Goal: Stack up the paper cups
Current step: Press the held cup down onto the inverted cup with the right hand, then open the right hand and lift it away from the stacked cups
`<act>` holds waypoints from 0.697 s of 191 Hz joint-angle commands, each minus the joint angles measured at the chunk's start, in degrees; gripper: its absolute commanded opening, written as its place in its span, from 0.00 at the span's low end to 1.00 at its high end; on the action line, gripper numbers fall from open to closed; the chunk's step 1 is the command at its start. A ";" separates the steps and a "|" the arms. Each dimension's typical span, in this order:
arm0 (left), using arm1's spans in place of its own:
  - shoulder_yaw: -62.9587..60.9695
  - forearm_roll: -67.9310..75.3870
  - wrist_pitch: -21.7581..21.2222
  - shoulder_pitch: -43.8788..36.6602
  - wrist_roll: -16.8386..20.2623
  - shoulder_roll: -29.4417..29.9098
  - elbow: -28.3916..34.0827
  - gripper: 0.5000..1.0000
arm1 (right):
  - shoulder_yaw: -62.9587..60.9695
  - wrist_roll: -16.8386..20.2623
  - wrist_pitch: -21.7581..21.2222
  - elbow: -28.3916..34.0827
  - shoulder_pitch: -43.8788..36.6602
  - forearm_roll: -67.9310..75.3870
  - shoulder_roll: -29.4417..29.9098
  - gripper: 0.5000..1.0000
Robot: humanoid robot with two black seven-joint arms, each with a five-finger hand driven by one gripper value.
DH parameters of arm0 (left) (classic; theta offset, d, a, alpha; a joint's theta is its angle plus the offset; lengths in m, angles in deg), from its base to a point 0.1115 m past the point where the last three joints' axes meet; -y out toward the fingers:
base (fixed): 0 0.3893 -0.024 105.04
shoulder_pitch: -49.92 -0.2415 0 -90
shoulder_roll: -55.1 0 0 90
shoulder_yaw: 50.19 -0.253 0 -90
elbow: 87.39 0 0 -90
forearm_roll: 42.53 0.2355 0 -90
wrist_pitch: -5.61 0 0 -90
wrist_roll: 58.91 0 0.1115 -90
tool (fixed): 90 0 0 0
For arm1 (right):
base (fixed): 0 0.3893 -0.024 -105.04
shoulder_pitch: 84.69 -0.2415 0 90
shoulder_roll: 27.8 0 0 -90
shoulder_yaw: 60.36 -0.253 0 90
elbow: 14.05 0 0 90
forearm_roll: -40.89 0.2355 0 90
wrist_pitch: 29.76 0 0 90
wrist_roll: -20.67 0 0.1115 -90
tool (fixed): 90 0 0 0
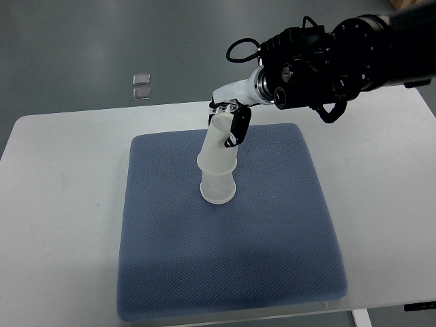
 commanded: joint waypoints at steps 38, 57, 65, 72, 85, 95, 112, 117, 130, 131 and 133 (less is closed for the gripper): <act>0.00 0.00 0.00 0.00 -0.01 0.00 0.05 1.00 | -0.23 0.31 1.34 -0.08 1.29 0.15 0.00 0.46; 0.00 0.00 0.00 0.00 -0.01 0.00 -0.12 1.00 | -0.41 0.58 1.43 -0.08 1.47 0.24 0.00 0.48; 0.00 0.00 0.00 0.00 -0.01 0.00 -0.12 1.00 | -0.50 0.58 1.78 -0.16 1.64 0.32 0.00 0.49; 0.00 0.00 0.00 0.00 -0.01 0.00 -0.12 1.00 | -0.50 0.58 1.96 -0.16 1.64 0.32 0.00 0.50; 0.00 0.00 0.00 0.00 -0.01 0.00 -0.12 1.00 | -0.50 0.58 2.13 -0.16 2.17 0.32 0.00 0.50; 0.00 0.00 0.00 0.00 -0.01 0.00 -0.12 1.00 | -0.50 0.58 2.13 -0.25 2.43 0.32 0.00 0.50; 0.00 0.00 0.00 0.00 -0.01 0.00 -0.04 1.00 | -0.50 0.58 2.22 -0.43 3.23 0.32 0.00 0.50; 0.00 0.00 0.00 0.00 -0.01 0.00 -0.04 1.00 | -0.50 0.58 2.31 -0.43 3.40 0.32 0.00 0.50; 0.00 0.00 0.00 0.00 -0.01 0.00 -0.04 1.00 | -0.50 0.58 2.93 -0.52 3.84 0.32 0.00 0.50; 0.00 0.00 0.00 0.00 -0.01 0.00 -0.04 1.00 | -0.50 0.58 2.93 -0.52 3.93 0.32 0.00 0.50; 0.00 0.00 0.00 0.00 -0.01 0.00 -0.04 1.00 | -0.50 0.58 2.93 -0.52 3.93 0.32 0.00 0.50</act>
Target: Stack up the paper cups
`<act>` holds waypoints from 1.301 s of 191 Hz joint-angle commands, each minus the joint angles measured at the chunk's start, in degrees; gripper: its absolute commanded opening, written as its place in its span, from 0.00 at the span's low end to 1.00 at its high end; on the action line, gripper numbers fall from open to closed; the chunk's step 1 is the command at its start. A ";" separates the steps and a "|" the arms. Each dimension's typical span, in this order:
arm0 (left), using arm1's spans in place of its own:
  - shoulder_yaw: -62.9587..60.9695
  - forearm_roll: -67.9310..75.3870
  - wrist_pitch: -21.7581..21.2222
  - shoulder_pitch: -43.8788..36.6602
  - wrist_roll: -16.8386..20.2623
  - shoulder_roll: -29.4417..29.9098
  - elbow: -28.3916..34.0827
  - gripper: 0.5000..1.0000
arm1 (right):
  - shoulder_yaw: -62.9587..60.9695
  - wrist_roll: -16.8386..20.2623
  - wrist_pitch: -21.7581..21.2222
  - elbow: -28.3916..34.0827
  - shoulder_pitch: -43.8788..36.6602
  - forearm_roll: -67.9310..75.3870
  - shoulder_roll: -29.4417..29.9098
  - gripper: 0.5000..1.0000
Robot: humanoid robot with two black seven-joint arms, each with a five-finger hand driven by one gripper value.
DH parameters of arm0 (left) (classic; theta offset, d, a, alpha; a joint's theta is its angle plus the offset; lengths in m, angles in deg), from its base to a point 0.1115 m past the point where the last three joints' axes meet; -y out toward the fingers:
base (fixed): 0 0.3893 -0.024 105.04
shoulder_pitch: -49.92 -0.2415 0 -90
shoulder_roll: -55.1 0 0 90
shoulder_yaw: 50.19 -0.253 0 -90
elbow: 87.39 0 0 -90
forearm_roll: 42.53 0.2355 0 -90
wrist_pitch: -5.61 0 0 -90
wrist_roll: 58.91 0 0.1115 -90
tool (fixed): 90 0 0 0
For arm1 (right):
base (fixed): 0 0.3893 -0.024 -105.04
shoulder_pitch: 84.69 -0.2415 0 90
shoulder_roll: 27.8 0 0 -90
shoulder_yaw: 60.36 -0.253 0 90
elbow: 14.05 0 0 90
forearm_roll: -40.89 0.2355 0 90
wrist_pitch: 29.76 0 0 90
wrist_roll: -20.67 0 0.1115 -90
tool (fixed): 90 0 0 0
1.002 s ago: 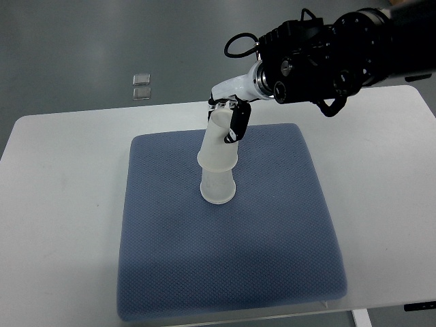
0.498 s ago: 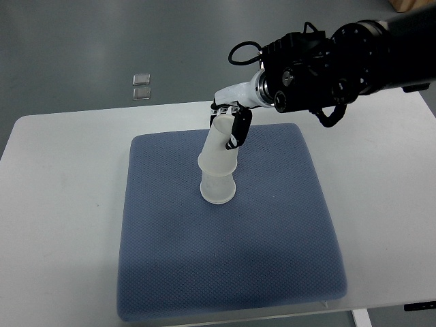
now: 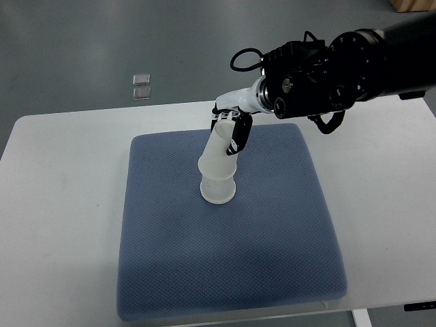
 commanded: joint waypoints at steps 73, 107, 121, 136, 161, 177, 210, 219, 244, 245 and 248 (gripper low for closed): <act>0.00 -0.01 0.01 0.00 0.01 0.00 0.11 1.00 | -0.15 -0.01 1.26 -0.28 2.50 -0.01 0.00 0.65; 0.00 -0.01 0.01 0.00 0.01 0.00 0.11 1.00 | -1.64 -0.09 1.26 -0.28 2.59 0.08 0.00 0.78; 0.00 -0.01 0.01 0.00 0.01 0.00 0.03 1.00 | -2.44 -0.09 1.26 -0.28 2.68 0.08 0.00 0.79; 0.00 -0.01 0.01 0.00 0.01 0.00 0.03 1.00 | -2.88 -0.09 1.26 -0.37 2.59 0.08 0.00 0.80; 0.00 -0.01 0.01 -0.09 0.01 0.00 0.03 1.00 | -3.23 -0.18 1.34 -1.78 2.15 0.52 0.00 0.80; 0.00 -0.01 0.01 -0.09 0.01 0.00 -0.06 1.00 | -3.32 -0.53 1.61 -3.27 2.41 2.45 0.00 0.80; -0.09 -0.01 0.01 -0.09 0.01 0.00 -0.15 1.00 | -8.59 -1.24 6.44 -5.82 5.49 6.93 -1.23 0.80; -0.09 -0.01 0.01 0.00 0.01 0.00 -0.24 1.00 | -12.54 -1.94 8.55 -7.14 8.65 7.37 -5.01 0.80; -0.09 -0.01 0.01 -0.09 0.01 0.00 -0.33 1.00 | -25.90 -2.38 13.82 -11.10 19.29 8.08 -12.13 0.80; -0.09 -0.01 0.01 -0.09 0.01 0.00 -0.33 1.00 | -27.12 -2.47 14.09 -11.44 20.33 8.25 -12.65 0.80; -0.09 -0.01 0.01 -0.09 0.01 0.00 -0.33 1.00 | -29.67 -2.64 14.44 -12.06 22.36 8.43 -13.79 0.80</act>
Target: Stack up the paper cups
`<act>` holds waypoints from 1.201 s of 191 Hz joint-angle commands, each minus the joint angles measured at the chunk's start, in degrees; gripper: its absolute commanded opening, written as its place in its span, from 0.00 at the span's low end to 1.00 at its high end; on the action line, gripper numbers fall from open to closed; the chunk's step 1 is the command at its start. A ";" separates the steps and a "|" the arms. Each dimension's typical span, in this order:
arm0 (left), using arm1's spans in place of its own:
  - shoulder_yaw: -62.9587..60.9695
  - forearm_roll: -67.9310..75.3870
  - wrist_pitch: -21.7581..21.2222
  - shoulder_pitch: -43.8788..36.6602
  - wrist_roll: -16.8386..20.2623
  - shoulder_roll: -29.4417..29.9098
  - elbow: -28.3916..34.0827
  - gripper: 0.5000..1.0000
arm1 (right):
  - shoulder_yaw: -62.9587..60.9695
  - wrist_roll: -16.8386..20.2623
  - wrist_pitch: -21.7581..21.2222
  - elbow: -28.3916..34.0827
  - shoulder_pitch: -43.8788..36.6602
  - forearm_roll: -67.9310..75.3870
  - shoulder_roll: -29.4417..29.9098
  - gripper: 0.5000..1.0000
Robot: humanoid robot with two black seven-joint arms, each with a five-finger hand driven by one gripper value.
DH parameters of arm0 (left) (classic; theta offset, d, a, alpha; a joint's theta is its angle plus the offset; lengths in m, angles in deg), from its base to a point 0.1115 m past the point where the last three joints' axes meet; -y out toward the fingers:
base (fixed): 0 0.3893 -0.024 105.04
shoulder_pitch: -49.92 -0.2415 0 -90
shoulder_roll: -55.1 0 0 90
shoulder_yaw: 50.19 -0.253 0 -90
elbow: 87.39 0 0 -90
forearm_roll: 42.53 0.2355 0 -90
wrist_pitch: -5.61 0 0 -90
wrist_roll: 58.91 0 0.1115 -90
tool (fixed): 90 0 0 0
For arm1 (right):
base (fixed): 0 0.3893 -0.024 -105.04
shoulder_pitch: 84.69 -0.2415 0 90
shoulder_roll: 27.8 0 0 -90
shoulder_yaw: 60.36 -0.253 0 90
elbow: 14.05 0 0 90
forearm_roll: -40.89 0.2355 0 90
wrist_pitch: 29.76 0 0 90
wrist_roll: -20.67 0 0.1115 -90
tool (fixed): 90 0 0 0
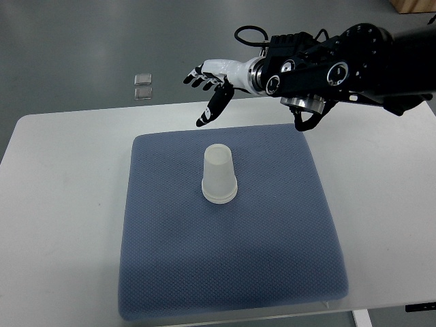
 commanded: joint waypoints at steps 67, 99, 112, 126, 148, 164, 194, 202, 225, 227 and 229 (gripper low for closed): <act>0.00 0.00 -0.01 -0.03 0.01 0.00 -0.07 1.00 | -55.64 -7.61 2.91 -16.00 41.05 1.84 -8.14 0.80; 0.00 0.00 -0.01 -0.03 0.01 0.00 -0.07 1.00 | -72.00 -10.34 -1.23 -21.27 50.38 1.75 -2.42 0.80; 0.00 0.00 -0.01 -0.03 0.01 0.00 0.02 1.00 | -75.60 -10.34 -6.05 -24.17 53.18 1.75 -1.37 0.80; 0.00 0.00 -0.01 -0.03 0.01 0.00 0.11 1.00 | -77.53 -10.34 -11.06 -27.25 55.65 1.84 -0.84 0.80; 0.00 0.00 -0.01 -0.03 0.01 0.00 0.11 1.00 | -79.56 -10.34 -18.18 -31.38 58.11 1.84 0.30 0.81; 0.00 0.00 -0.01 -0.03 0.01 0.00 -0.07 1.00 | -80.26 -10.42 -22.40 -33.31 59.51 1.84 0.66 0.81; 0.00 0.00 -0.01 -0.03 0.01 0.00 -0.07 1.00 | -81.84 -10.51 -26.89 -35.25 59.87 1.84 0.66 0.83; 0.00 0.00 -0.01 -0.03 0.01 0.00 -0.07 1.00 | -81.93 -10.42 -27.50 -35.43 59.78 1.84 0.57 0.84; 0.00 0.00 -0.01 -0.03 0.01 0.00 -0.07 1.00 | -81.93 -10.51 -28.03 -35.51 59.87 1.84 0.57 0.85; 0.00 0.00 -0.01 -0.03 0.01 0.00 -0.16 1.00 | -81.93 -10.42 -28.03 -35.51 59.87 1.84 0.57 0.85; 0.00 0.00 -0.01 -0.03 0.01 0.00 -0.07 1.00 | -81.93 -10.51 -28.03 -35.51 59.87 1.84 0.57 0.85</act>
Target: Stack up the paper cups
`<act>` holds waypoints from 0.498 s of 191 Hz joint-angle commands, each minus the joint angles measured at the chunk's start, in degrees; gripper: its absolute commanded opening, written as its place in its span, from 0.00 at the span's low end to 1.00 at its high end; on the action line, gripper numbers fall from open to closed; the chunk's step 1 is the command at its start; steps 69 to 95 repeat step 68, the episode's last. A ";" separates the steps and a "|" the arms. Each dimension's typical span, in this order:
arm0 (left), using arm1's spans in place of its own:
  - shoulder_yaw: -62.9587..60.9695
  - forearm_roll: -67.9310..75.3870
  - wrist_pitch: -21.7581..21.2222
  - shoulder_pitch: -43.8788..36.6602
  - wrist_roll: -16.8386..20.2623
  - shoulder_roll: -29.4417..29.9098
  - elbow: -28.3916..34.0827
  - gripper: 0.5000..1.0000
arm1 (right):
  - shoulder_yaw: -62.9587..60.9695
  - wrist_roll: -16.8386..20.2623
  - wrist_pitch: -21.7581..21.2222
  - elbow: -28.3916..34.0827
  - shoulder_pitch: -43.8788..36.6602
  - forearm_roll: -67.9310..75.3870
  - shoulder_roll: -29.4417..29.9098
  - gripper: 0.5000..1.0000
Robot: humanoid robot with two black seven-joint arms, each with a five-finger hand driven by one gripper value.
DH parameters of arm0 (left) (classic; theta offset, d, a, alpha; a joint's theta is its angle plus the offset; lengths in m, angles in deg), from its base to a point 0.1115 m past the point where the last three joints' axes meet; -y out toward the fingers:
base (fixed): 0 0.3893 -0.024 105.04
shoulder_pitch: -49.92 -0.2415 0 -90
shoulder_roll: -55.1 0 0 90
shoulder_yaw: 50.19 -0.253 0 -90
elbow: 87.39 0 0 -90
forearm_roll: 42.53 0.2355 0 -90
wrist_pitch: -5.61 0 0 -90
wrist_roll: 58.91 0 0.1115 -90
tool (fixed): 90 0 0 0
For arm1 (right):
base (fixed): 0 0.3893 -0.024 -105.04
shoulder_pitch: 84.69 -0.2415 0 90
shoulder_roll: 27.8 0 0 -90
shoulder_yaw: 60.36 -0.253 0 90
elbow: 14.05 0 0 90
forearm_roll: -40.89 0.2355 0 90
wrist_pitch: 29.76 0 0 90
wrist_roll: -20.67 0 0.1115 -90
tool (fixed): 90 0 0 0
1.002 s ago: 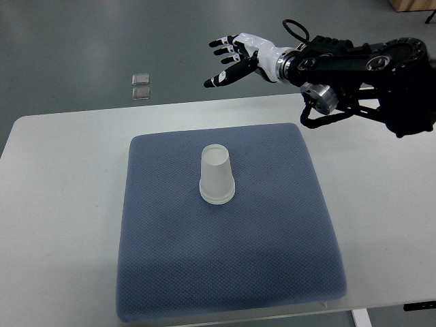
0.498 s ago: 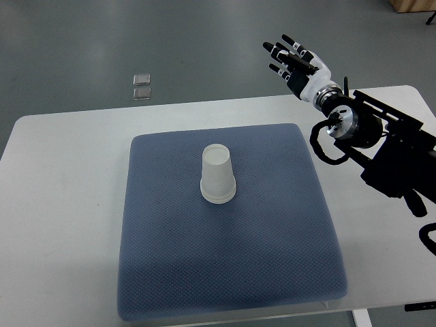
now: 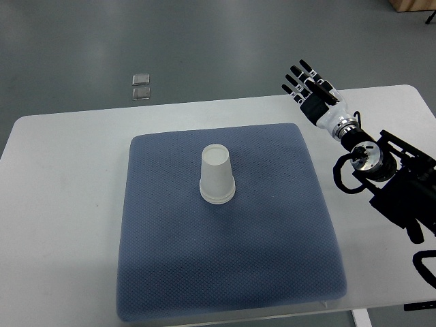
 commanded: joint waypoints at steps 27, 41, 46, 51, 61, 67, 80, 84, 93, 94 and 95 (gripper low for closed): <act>0.00 0.00 -0.03 0.00 0.01 0.00 -0.08 1.00 | -0.02 -0.06 -0.37 -0.05 0.04 0.00 -0.03 0.85; 0.00 0.00 -0.03 0.00 0.01 0.00 -0.08 1.00 | -0.02 -0.06 -0.28 -0.05 0.04 0.00 -0.03 0.85; 0.00 0.00 -0.03 0.00 0.01 0.00 -0.08 1.00 | -0.02 -0.06 -0.37 -0.05 0.04 0.00 -0.03 0.85; 0.00 0.00 -0.03 0.00 0.01 0.00 -0.08 1.00 | -0.02 -0.06 -0.28 -0.05 -0.05 0.00 -0.03 0.85; 0.00 0.00 -0.03 0.00 0.01 0.00 0.00 1.00 | -0.02 0.03 -0.28 -0.05 -0.05 0.00 -0.03 0.85; 0.00 0.00 -0.03 0.00 0.01 0.00 0.00 1.00 | -0.02 -0.06 -0.28 -0.05 -0.05 0.00 -0.03 0.85; 0.00 0.00 -0.03 0.00 0.01 0.00 0.00 1.00 | -0.02 -0.06 -0.28 -0.05 -0.05 0.00 -0.03 0.85; 0.00 0.00 -0.03 0.00 0.01 0.00 0.00 1.00 | -0.02 -0.06 -0.28 -0.05 -0.05 0.00 -0.03 0.85; 0.00 0.00 -0.03 0.00 0.01 0.00 0.00 1.00 | -0.02 -0.06 -0.28 -0.05 -0.05 0.00 -0.03 0.85; 0.00 0.00 -0.03 0.00 0.01 0.00 0.00 1.00 | -0.02 -0.06 -0.28 -0.05 -0.05 0.00 -0.03 0.85; 0.00 0.00 -0.03 0.00 0.01 0.00 0.00 1.00 | -0.02 -0.06 -0.28 -0.05 -0.05 0.00 -0.03 0.85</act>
